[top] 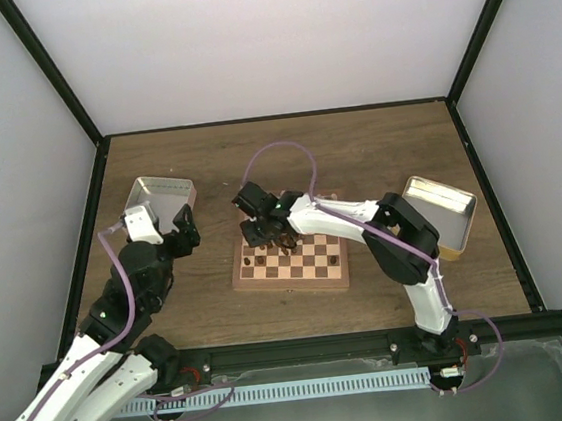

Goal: Set up the chess pieces on the board
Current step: Pick up the chess piece from the chessboard.

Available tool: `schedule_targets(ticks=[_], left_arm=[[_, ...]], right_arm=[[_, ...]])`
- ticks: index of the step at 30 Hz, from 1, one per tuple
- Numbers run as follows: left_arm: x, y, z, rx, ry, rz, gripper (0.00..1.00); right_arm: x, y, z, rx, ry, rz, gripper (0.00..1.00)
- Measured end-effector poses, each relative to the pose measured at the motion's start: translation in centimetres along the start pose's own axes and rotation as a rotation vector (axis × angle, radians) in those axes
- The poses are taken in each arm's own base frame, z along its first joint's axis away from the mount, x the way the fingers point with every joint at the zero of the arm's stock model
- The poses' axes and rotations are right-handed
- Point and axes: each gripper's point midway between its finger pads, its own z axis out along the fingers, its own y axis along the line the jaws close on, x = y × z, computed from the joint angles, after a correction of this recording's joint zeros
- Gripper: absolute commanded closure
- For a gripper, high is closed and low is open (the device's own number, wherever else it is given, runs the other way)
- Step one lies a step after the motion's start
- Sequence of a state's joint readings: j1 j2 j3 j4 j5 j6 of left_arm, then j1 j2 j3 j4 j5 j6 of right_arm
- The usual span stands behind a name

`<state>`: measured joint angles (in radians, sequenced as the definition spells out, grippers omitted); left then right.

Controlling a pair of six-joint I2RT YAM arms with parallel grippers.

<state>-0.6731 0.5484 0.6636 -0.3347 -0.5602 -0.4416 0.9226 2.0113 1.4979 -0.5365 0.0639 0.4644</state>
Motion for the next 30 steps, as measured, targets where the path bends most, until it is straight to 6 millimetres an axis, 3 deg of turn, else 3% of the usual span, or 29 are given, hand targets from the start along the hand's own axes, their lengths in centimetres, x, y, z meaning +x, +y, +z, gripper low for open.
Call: schedule_targets(ticks=[4,11,16,24,26,30], left_arm=[[0.2,-0.1,0.2,-0.001,0.008,0.004,0.17],[1.8,-0.4,0.8,0.018,0.053,-0.009,0.17],[4.8,-1.5,1.4,0.095,0.134,-0.051,0.20],[11.1,-3.7,1.7,0.278,0.286,-0.151,0.25],[12.0,-4.6,1.7,0.317,0.326,-0.186,0.25],[11.8,-6.9,1.6,0.418,0.361,-0.286,0.21]], right_arm=[[-0.1,0.0,-0.9,-0.019,-0.037,0.005,0.93],[-1.2,0.3,-4.5,-0.087,-0.159,0.042,0.93],[-2.4,1.1,-7.4,-0.162,-0.251,0.095,0.93],[-2.5,1.8,-11.4,-0.330,-0.302,0.194,0.93],[-2.5,2.1,-12.8,-0.385,-0.319,0.178,0.93],[-1.9,1.7,-15.2,-0.478,-0.352,0.132,0.93]])
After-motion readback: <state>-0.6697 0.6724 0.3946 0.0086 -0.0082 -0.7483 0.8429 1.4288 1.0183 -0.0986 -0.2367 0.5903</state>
